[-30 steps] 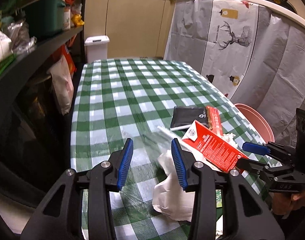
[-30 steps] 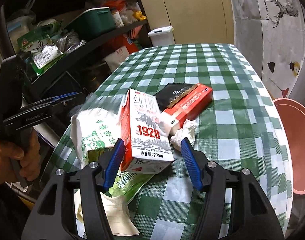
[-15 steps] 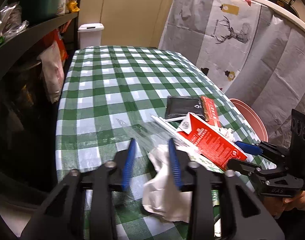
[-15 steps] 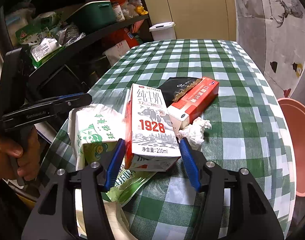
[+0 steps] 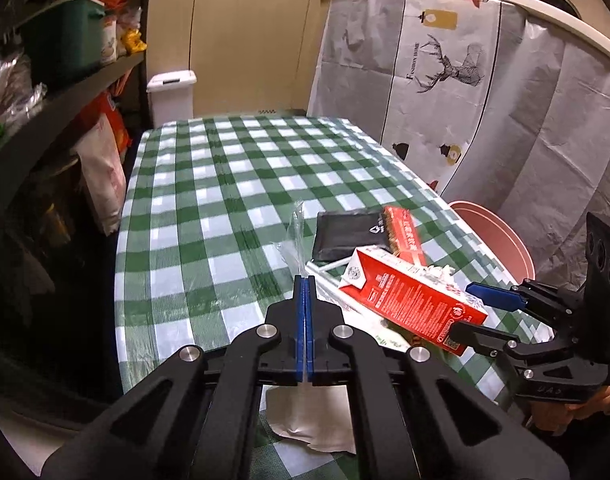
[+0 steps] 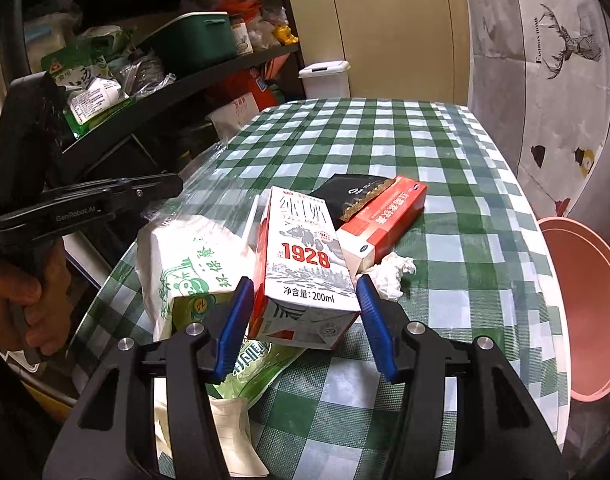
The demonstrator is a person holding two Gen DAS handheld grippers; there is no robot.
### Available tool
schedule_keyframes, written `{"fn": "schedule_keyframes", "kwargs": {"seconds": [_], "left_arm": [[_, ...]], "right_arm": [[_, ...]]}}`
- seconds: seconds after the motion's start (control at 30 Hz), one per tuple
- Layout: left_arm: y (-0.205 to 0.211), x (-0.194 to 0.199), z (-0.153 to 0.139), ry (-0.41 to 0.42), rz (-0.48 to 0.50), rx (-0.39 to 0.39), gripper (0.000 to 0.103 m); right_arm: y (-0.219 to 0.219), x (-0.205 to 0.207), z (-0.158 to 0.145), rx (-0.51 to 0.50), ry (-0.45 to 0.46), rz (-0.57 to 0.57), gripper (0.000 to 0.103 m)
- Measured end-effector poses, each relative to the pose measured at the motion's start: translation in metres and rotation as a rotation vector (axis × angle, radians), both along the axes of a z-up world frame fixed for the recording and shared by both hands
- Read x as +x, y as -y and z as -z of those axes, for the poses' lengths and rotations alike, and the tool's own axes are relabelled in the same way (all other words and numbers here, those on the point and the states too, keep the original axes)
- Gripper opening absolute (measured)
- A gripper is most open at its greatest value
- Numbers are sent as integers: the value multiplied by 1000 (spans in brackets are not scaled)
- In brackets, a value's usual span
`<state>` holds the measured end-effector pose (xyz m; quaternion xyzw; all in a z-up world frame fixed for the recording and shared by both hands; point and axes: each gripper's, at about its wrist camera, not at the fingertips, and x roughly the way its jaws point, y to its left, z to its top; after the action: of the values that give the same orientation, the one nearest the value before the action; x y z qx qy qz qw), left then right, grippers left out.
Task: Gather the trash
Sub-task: 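Hold the straw in the left gripper while the right gripper grasps and lifts the white milk carton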
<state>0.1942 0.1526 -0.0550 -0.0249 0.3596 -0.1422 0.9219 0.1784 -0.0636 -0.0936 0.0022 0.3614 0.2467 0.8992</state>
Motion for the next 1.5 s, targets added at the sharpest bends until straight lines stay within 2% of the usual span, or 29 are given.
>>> {"fn": "schedule_keyframes", "kwargs": {"seconds": [0.6,1.5], "left_arm": [[5,-15,-39,113,-14,17,0],[25,-20,-54,146,3,31,0]], "right_arm": [[14,-16,-31,14,111,38,52],[41,-18,-63,66,187,90,50]]}}
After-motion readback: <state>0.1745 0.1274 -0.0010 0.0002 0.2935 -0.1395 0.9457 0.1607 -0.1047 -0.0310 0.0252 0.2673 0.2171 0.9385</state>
